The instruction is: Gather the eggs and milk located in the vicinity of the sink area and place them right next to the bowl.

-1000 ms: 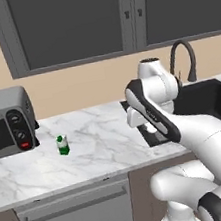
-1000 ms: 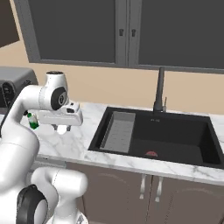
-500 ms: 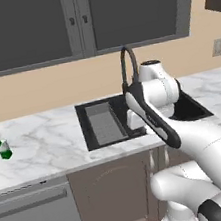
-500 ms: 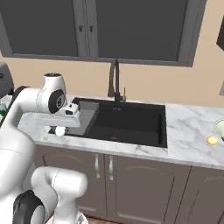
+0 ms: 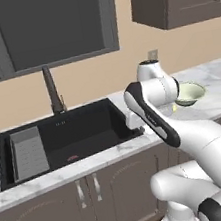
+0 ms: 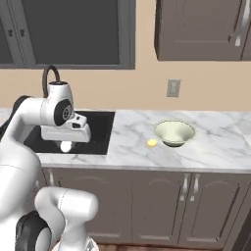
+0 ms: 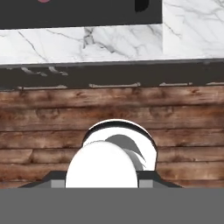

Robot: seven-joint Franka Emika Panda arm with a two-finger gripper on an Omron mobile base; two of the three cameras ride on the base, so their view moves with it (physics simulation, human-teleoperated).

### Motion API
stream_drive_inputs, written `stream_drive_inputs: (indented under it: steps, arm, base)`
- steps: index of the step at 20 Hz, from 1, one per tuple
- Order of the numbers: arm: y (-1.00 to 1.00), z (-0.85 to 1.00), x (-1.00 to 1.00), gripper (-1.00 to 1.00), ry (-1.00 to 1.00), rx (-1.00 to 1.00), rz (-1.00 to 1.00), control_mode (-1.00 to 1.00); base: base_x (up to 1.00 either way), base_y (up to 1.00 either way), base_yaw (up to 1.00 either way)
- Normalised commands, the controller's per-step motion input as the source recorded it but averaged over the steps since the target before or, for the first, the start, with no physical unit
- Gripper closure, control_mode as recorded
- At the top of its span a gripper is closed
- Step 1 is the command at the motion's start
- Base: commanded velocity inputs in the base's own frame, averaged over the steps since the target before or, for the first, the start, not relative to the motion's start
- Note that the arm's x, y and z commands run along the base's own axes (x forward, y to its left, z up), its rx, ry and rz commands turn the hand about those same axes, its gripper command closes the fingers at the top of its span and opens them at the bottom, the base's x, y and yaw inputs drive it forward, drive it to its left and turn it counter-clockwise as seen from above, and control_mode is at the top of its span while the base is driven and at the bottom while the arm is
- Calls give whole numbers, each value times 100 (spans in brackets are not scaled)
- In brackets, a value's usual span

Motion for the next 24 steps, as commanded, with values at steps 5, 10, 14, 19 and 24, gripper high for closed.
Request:
stream_drive_inputs:
  steps: [5, 10, 14, 19, 24]
  arm:
    - [0, 0, 0, 100, 0, 0, 0, 100]
    - [0, 0, 0, 100, 0, 0, 0, 100]
    - [0, 0, 0, 100, 0, 0, 0, 100]
    - [0, 0, 0, 100, 0, 0, 0, 100]
    - [0, 0, 0, 100, 0, 0, 0, 100]
  base:
    - [8, -81, 18]
    - [33, -70, 31]
    - [54, -50, 23]
    - [49, -57, -8]
    - [42, -71, -30]
